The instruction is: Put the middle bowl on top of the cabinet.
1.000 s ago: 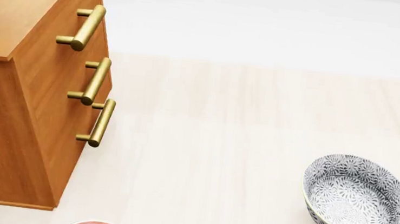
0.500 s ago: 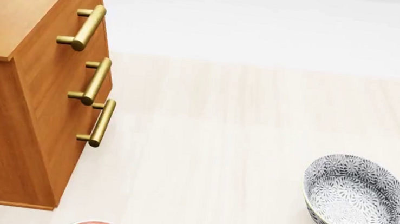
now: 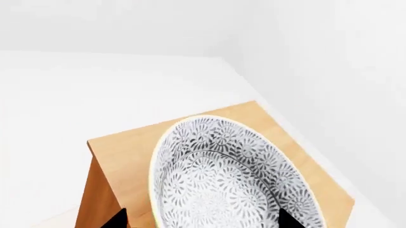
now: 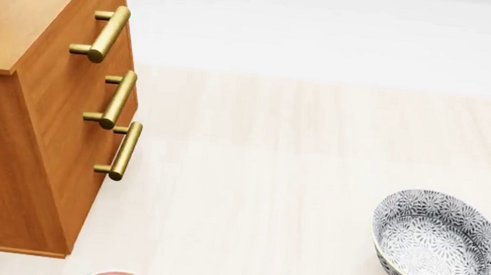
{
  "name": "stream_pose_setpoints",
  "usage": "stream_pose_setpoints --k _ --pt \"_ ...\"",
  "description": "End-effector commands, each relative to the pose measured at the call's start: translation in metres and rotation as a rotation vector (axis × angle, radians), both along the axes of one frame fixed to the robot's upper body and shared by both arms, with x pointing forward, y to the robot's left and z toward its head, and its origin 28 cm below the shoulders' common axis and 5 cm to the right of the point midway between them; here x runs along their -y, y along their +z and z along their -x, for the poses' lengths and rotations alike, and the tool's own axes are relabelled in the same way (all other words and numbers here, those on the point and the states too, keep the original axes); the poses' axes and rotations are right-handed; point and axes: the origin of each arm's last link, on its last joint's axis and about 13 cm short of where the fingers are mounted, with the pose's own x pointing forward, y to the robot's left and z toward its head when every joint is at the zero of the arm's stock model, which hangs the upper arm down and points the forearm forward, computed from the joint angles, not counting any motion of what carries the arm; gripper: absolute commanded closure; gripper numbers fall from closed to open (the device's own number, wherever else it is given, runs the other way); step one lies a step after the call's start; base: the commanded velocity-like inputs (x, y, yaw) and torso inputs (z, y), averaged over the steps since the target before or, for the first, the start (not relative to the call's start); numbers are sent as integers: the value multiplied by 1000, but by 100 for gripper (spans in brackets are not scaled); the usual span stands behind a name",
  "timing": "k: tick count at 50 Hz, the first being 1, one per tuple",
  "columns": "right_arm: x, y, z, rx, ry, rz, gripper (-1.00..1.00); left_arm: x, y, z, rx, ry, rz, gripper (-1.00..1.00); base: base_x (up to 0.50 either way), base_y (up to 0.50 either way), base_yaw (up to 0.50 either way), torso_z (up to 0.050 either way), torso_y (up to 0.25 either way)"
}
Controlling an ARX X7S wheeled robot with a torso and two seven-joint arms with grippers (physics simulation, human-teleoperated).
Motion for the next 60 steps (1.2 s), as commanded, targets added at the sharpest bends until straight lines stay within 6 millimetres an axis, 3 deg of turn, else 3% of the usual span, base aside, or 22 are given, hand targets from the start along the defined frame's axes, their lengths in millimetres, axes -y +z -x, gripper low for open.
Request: stream_pose_setpoints --k 1,12,26,45,54,60 --pt "0 -1 -2 -1 2 -1 -100 13 28 23 107 -45 -60 -100 0 0 0 0 0" --pt "0 0 -2 3 -1 -2 -100 20 44 48 181 -29 -123 -100 0 0 0 0 0" --pt "0 0 0 2 -2 1 -100 36 36 91 291 -95 -206 -100 0 0 0 0 0" --pt "1 0 3 5 1 1 -100 50 12 149 465 -291 -289 -100 0 0 0 0 0" --pt "2 0 3 4 2 1 -100 43 -3 148 504 -273 -357 -100 0 0 0 0 0" --pt "1 0 3 1 4 4 -100 36 -23 160 539 -306 -416 -100 0 0 0 0 0"
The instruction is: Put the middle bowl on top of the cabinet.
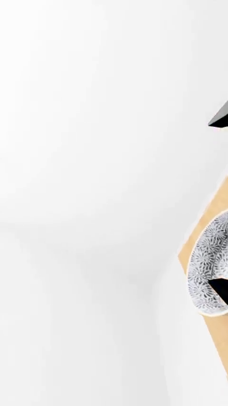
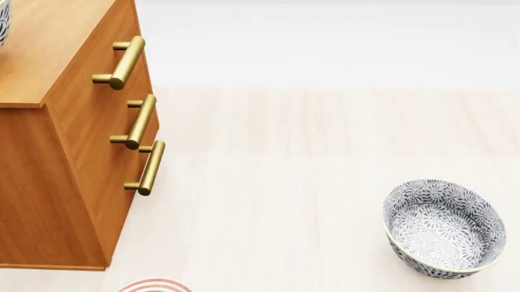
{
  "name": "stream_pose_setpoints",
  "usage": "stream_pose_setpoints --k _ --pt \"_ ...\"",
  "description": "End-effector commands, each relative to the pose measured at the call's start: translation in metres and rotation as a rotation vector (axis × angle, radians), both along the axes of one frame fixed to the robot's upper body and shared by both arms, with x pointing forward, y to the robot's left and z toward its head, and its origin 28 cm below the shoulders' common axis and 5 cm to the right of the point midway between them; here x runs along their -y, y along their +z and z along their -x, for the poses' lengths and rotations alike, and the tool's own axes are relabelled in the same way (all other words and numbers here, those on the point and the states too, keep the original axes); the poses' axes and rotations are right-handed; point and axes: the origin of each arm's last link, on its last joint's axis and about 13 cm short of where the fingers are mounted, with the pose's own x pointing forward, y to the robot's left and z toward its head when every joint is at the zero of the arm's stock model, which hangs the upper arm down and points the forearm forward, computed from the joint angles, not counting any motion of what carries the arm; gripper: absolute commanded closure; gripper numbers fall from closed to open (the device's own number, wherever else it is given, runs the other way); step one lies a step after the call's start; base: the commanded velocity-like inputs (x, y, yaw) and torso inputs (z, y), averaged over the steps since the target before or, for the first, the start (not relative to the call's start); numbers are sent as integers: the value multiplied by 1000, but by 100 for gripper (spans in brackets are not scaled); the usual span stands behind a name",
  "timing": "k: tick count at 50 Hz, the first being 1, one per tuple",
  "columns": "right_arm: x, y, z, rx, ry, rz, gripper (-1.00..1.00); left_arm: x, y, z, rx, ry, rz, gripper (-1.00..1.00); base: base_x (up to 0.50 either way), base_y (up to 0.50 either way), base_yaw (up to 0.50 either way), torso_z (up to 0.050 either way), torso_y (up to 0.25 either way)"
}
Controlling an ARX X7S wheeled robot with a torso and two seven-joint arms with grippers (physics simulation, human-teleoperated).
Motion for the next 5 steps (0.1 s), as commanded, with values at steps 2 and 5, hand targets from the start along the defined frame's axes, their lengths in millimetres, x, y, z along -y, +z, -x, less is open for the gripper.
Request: stream_pose_setpoints --k 2,5 --pt "0 0 0 -3 3 3 -100 -10 -28 27 95 -60 -100 -100 0 0 0 0 0" --pt "-1 0 -1 -5 5 5 -100 -13 -37 40 138 -82 -145 -100 0 0 0 0 0"
